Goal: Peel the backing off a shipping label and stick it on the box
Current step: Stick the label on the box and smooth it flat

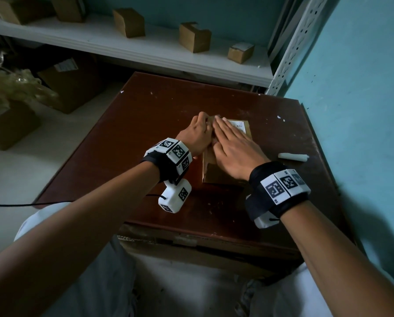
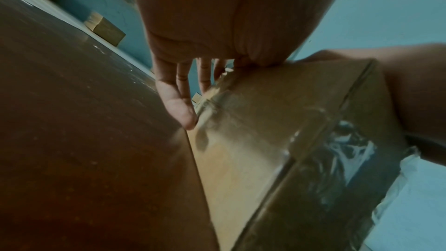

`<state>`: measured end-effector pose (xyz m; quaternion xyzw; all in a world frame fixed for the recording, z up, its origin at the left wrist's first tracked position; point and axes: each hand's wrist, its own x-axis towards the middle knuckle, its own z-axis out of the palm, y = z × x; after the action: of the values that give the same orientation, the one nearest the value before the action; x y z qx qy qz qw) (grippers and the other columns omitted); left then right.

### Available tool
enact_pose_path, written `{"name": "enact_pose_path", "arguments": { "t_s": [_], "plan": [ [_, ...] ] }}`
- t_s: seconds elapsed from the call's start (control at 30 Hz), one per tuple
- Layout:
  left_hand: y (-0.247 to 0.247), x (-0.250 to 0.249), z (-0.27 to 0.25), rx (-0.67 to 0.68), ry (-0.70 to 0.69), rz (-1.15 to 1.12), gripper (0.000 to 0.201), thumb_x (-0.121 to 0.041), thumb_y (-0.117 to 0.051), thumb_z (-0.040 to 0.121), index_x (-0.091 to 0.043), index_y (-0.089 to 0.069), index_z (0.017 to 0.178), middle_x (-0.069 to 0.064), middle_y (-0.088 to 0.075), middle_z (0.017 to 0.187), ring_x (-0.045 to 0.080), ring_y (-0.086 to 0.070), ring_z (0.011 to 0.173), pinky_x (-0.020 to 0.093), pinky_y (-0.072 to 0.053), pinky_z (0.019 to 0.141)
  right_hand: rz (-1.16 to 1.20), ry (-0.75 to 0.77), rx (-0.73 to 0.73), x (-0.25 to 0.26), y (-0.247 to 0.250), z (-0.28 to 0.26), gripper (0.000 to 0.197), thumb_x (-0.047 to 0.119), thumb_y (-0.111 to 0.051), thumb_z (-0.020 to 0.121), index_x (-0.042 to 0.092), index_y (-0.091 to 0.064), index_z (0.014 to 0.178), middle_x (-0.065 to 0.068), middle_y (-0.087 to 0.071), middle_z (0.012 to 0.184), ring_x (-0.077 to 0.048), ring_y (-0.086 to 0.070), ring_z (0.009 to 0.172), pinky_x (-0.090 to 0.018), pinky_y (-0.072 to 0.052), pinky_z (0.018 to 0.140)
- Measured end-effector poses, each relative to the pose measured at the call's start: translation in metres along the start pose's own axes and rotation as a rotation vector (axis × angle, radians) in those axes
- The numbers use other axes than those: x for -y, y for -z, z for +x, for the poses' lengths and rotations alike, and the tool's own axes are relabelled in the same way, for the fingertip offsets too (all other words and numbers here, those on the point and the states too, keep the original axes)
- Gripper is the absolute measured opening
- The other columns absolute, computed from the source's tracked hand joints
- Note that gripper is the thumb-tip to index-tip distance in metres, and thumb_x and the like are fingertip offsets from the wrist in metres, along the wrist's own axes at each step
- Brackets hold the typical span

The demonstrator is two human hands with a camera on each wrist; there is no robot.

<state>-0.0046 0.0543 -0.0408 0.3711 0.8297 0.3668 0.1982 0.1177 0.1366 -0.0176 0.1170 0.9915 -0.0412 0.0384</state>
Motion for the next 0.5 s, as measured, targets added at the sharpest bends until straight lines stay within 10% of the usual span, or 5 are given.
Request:
{"name": "enact_pose_path", "arguments": {
  "t_s": [0.37, 0.5],
  "plan": [
    [-0.003, 0.006, 0.005, -0.008, -0.023, 0.130, 0.039, -0.029, -0.028, 0.104, -0.009, -0.035, 0.136, 0.009, -0.040, 0.133, 0.029, -0.052, 0.115, 0.032, -0.045, 0.081, 0.134, -0.052, 0.036, -0.008, 0.002, 0.018, 0.057, 0.038, -0.010, 0.104, 0.015, 0.003, 0.155, 0.003, 0.012, 0.162, -0.006, 0.011, 0.148, -0.029, 0.005, 0.122],
    [0.003, -0.001, -0.002, -0.008, 0.021, -0.007, 0.032, -0.035, -0.024, 0.104, -0.015, -0.034, 0.127, 0.006, -0.042, 0.126, 0.029, -0.062, 0.096, 0.038, -0.055, 0.068, 0.129, -0.095, 0.034, -0.017, 0.003, 0.023, 0.057, 0.039, -0.009, 0.104, 0.016, 0.004, 0.155, 0.004, 0.012, 0.162, -0.007, 0.010, 0.149, -0.033, 0.003, 0.123]
  ]
}}
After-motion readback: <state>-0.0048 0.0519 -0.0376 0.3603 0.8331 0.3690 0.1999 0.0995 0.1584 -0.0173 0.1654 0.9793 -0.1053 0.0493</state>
